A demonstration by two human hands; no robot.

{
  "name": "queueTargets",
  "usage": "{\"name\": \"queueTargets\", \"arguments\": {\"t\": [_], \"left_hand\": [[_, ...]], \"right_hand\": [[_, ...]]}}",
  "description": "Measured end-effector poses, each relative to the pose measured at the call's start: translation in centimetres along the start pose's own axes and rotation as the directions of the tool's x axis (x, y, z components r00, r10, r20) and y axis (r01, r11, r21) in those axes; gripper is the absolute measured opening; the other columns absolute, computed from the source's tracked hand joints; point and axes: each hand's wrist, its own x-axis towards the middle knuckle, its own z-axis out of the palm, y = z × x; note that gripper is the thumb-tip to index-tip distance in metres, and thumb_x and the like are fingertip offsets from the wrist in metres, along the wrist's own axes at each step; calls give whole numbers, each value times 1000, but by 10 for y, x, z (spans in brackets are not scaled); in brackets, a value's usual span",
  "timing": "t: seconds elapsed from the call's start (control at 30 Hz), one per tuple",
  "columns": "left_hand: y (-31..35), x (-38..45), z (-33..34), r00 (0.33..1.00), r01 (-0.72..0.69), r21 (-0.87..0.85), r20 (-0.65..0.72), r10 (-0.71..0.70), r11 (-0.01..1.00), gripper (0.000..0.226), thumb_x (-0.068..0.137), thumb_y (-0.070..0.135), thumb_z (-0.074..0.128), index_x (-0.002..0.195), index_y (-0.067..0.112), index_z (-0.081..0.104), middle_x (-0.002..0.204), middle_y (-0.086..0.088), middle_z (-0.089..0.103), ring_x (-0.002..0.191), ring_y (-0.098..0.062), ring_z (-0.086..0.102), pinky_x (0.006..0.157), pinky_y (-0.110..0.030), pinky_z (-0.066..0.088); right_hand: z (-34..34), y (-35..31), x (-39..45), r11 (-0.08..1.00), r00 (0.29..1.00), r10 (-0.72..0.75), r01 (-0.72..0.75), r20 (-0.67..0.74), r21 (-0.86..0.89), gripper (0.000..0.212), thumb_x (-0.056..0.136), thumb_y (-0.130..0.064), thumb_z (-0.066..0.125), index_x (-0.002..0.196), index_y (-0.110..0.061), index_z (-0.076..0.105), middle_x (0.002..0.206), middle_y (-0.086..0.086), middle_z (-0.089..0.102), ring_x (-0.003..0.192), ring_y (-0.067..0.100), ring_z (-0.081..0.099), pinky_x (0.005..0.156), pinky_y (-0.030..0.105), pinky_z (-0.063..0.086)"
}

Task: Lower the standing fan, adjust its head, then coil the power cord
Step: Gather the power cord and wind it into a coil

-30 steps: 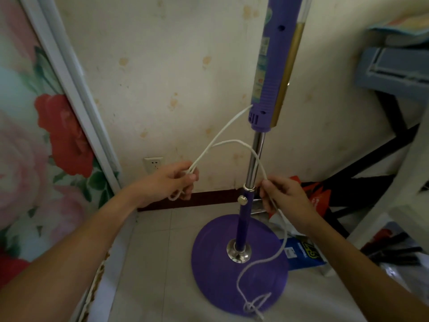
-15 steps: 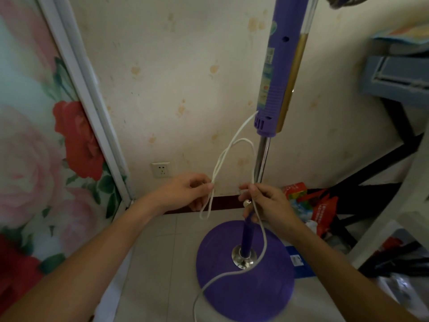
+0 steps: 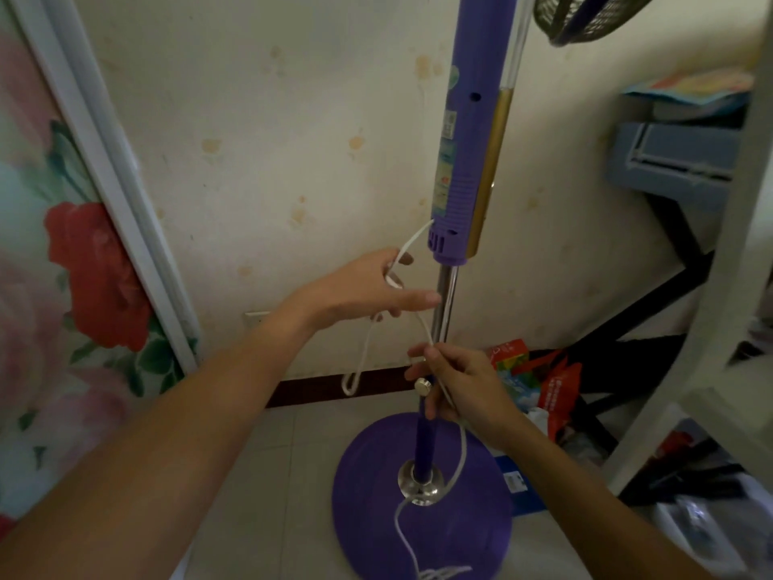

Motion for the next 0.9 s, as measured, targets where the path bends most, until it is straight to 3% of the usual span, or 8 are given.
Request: {"name": "queueTargets", "arguments": {"t": [0.13, 0.3, 0.37, 0.47, 0.57, 0.63, 0.77, 0.9], "left_hand": [[2, 4, 9, 999, -50, -178, 12, 53, 983, 32, 89, 35, 71, 93, 9, 52, 87, -13, 74, 83, -28, 74, 76, -48, 62], [3, -2, 8, 994, -67, -550, 39, 106, 832, 7, 100, 4, 50, 106, 6, 52, 92, -25, 72, 96, -40, 72, 92, -46, 55], [3, -3, 7, 994, -79, -582, 12, 106, 809, 13, 100, 1, 46, 111, 4, 53, 76, -16, 64, 83, -34, 72, 91, -44, 55], [5, -5, 7, 995, -68, -671, 6, 97, 739, 7, 104, 7, 43, 106, 5, 49, 63, -3, 38, 56, -15, 48, 91, -46, 56], [3, -3, 9, 997, -48, -738, 10, 82, 674, 13, 104, 16, 44, 94, 10, 49, 64, 0, 28, 52, -10, 32, 80, -44, 62], [2, 0, 8, 997, -76, -741, -35, 75, 667, 17, 104, 21, 44, 91, 12, 49, 62, 1, 28, 51, -9, 30, 66, -35, 60], [2, 6, 4, 990, -129, -744, -138, 38, 655, 24, 104, 28, 44, 87, 12, 47, 54, 5, 27, 44, -7, 24, 41, -20, 33], [1, 10, -5, 996, -51, -638, -87, -6, 768, 24, 106, 26, 43, 84, 15, 44, 51, 7, 30, 39, -5, 22, 36, -13, 22]], "right_hand": [[3, -1, 2, 1000, 1000, -22, 22, -13, -5, 28, 103, -41, 50, 103, -25, 74, 94, 8, 77, 47, 20, 65, 41, 25, 43], [-2, 33, -6, 933, 979, -183, 145, -85, -330, 21, 103, -35, 53, 104, -25, 71, 78, 2, 71, 54, 9, 61, 54, 20, 48], [-8, 53, -14, 914, 981, -176, 130, -86, -384, 14, 102, -28, 56, 107, -25, 69, 81, 1, 70, 68, 11, 65, 65, 24, 53], [-11, 78, -30, 966, 999, 48, -41, 23, -254, 7, 99, -19, 63, 96, -22, 68, 93, 12, 71, 90, 26, 70, 84, 40, 56], [-5, 99, -47, 969, 966, 207, -181, 154, -170, 12, 98, -20, 62, 97, -8, 63, 107, 23, 69, 108, 42, 64, 94, 44, 53], [1, 108, -61, 953, 936, 276, -238, 216, -188, 16, 99, -21, 57, 100, -7, 64, 116, 20, 68, 114, 31, 64, 102, 39, 48], [-3, 130, -100, 858, 870, 397, -238, 293, -455, 8, 94, -33, 57, 87, -32, 59, 86, -18, 64, 84, -2, 60, 87, 24, 47], [-59, 109, -130, 793, 890, 416, -254, 188, -554, 20, 88, -33, 76, 104, -35, 65, 80, -21, 66, 74, -12, 61, 72, 10, 45]]}}
